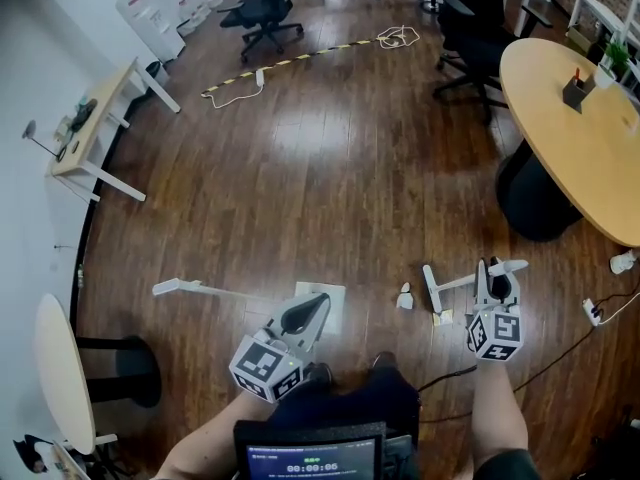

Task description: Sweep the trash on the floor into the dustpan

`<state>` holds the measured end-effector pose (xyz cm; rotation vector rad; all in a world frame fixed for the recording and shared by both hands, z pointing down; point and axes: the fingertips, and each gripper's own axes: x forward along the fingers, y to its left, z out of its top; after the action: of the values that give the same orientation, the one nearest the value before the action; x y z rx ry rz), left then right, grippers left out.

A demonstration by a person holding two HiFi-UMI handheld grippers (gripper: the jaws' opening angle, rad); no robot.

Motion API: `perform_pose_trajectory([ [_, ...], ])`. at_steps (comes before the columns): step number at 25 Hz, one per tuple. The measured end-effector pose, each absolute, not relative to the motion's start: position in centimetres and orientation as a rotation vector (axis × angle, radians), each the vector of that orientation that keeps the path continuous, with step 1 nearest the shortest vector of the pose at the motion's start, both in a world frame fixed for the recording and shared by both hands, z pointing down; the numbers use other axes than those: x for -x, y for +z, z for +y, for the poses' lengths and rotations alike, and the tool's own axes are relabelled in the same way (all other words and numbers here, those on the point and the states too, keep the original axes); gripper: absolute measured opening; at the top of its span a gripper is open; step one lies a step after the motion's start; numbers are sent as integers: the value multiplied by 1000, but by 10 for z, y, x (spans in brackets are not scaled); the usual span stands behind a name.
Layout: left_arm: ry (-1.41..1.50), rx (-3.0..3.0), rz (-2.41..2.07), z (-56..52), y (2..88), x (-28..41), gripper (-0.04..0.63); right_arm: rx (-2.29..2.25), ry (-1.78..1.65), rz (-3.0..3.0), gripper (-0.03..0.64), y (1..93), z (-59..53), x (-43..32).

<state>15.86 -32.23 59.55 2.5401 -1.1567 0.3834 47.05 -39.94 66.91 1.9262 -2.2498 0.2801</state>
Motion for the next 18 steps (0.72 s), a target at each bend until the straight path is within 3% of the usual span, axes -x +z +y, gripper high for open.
perform_pose_trajectory([
  [10,378,-2527,-1196,-294,559,-144,15,-1820,387,-2252,109,666,-382,-418],
  [18,344,-2543,-1149,-280,564,-79,15,-1847,413,-2182,109,672,-356,-349],
])
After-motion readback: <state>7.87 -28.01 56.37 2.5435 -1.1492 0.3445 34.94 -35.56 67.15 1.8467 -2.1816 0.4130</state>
